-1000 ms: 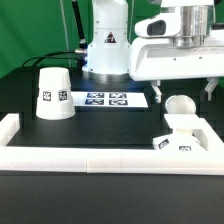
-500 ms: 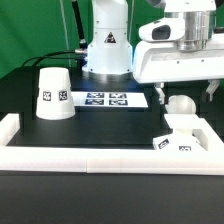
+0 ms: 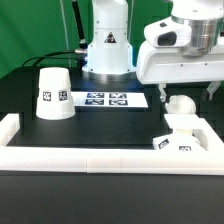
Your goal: Assemble lamp
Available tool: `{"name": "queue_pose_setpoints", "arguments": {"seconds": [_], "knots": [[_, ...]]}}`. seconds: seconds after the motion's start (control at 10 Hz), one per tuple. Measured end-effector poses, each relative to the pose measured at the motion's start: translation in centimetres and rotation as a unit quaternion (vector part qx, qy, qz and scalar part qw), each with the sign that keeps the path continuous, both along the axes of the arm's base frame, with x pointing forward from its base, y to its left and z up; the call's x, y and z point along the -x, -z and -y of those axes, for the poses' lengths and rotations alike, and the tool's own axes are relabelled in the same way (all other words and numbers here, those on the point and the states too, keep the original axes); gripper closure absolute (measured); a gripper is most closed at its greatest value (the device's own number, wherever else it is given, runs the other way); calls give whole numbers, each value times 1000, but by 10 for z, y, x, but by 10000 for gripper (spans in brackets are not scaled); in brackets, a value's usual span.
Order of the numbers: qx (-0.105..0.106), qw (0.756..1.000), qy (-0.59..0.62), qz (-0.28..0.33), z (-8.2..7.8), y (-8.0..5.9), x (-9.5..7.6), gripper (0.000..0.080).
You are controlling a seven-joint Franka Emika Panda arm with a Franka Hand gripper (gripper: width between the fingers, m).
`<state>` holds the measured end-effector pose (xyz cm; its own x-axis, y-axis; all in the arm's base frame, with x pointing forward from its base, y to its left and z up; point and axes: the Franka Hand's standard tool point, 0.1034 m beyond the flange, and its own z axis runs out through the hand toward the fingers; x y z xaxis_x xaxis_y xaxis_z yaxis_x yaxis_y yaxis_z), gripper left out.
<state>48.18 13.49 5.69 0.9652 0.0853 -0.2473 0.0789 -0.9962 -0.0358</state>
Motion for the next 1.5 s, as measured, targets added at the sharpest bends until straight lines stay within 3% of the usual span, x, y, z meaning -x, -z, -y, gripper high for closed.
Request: {"name": "queue_pose_setpoints", "arguments": {"seconds": [0.5, 1.0, 1.1, 1.5], "knots": [[20, 990, -5, -142, 0, 4, 2, 101], [39, 954, -16, -297, -2, 8, 10, 101], [42, 946, -17, -321, -1, 14, 11, 101], [40, 952, -17, -304, -3, 27, 13, 101]]}}
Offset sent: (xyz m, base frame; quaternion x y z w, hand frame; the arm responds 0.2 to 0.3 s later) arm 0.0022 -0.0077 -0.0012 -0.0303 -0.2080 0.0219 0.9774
